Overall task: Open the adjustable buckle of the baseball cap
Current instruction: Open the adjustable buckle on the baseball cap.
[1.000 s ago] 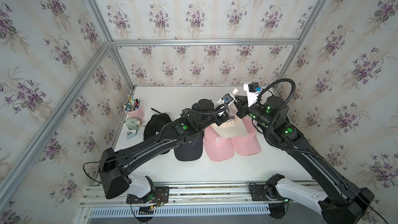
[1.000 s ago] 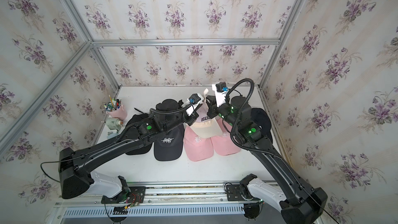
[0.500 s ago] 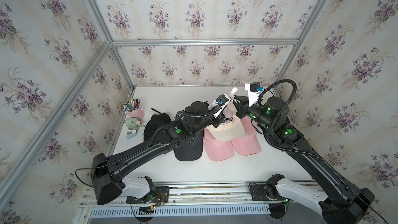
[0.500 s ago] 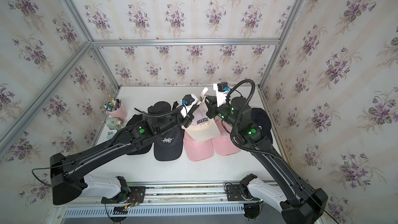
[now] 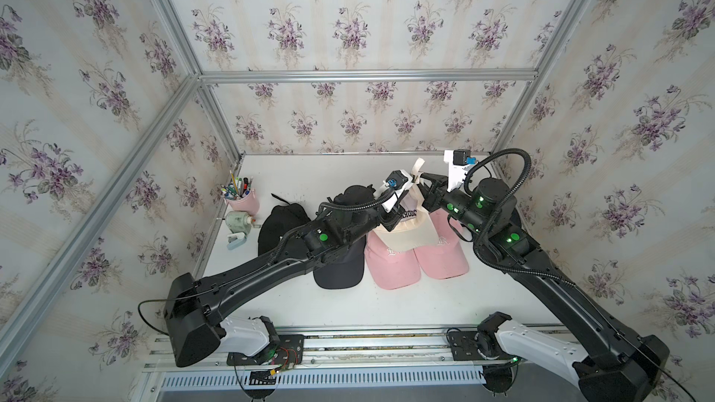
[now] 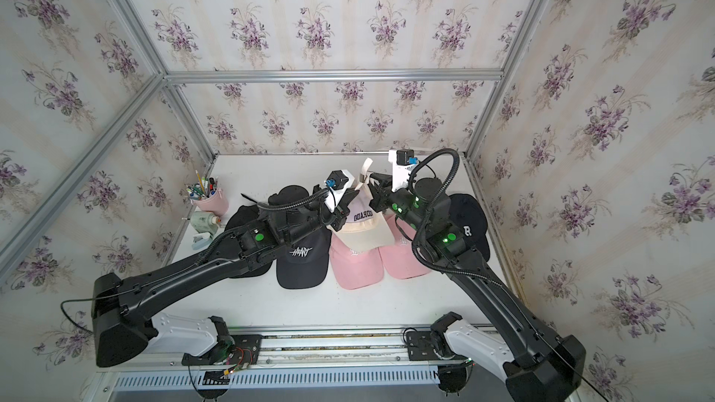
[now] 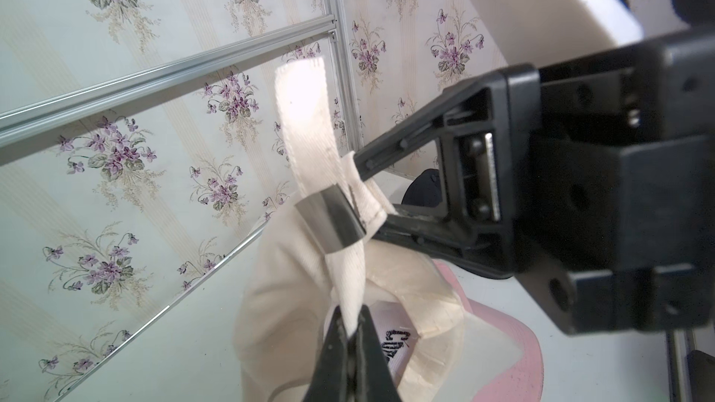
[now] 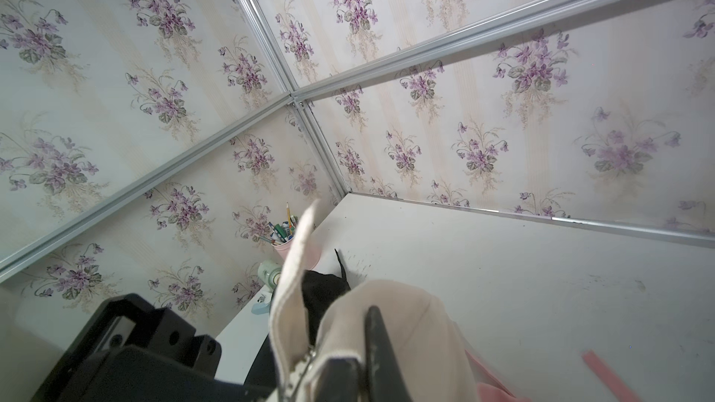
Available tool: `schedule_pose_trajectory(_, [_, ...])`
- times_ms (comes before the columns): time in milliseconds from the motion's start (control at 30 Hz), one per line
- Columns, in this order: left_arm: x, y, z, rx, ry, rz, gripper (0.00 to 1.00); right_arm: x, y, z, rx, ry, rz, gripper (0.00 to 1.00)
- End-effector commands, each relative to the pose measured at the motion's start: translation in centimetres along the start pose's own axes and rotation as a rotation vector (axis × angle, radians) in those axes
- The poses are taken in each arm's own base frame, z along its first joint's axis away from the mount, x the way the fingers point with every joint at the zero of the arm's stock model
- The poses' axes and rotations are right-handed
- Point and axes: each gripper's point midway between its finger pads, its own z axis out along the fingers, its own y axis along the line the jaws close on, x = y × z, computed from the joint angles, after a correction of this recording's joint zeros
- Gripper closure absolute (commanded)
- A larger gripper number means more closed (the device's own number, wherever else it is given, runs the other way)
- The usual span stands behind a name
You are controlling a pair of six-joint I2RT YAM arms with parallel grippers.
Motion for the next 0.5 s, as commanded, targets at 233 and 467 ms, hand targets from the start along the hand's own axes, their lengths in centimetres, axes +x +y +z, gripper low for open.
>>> schedule_pose_trajectory(233, [2.7,-0.9,0.4,0.038,0.114,-0.011,0.85,-4.6,-0.6,-0.5,0.065,-0.184,-0.049,1.0])
schedule_pose_trajectory(467, [-1.4,1.0,-1.0,-0.015,0.03,0.028,0.58,-2.2,-0.5,0.6,0.038,-0.069,-0.192,1.0])
